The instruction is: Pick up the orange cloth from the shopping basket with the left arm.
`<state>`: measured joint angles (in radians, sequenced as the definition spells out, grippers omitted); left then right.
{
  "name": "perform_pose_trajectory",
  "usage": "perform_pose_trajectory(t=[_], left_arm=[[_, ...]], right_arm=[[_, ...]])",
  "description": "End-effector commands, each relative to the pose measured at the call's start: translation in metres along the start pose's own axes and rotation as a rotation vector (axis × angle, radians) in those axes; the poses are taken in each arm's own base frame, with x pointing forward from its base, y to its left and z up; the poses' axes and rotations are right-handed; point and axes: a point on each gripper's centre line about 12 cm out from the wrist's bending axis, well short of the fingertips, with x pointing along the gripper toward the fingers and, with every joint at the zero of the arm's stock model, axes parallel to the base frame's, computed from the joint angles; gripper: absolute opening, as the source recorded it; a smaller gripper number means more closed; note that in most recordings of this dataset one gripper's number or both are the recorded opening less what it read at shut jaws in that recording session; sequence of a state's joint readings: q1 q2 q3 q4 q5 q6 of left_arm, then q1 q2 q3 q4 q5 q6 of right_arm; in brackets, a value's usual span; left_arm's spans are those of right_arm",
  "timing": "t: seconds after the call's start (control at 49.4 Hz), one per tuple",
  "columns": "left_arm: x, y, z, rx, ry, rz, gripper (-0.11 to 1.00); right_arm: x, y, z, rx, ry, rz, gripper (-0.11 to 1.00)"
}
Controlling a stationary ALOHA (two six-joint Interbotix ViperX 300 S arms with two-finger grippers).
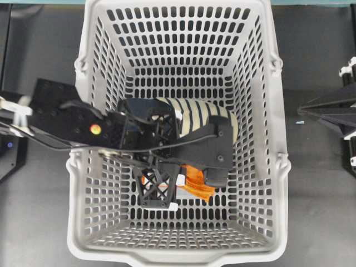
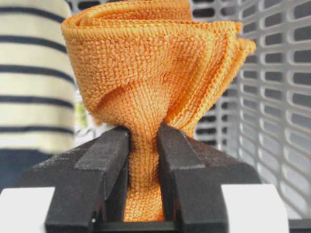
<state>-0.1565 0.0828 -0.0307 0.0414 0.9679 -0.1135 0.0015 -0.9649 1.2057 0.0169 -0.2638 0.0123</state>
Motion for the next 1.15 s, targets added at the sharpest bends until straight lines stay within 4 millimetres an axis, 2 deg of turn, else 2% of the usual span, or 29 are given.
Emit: perform_pose_trajectory(t=[0.0,0.223,0.385,1.134], left_arm=[[-0.051,0.000,0.022,0.008,-0.065,-0.001,0.15],[-0.108,-0.001,0.045,0.009,-0.109,-0.003,0.15],[-0.131,0.000,0.052,0.006,-0.104,-0.001,0.15],[-0.129,0.005,0.055,-0.007,-0.068,0.010,0.15]], right_arm=[[0.001,0.000,0.002,0.007,-0.008,-0.003,0.00],[0.000,0.000,0.003,0.009,-0.012,-0.002,0.00],[0.000,0.000,0.004,0.007,-0.015,-0.003,0.00],[-0.001,0.000,0.005,0.009,-0.021,-0.001,0.00]])
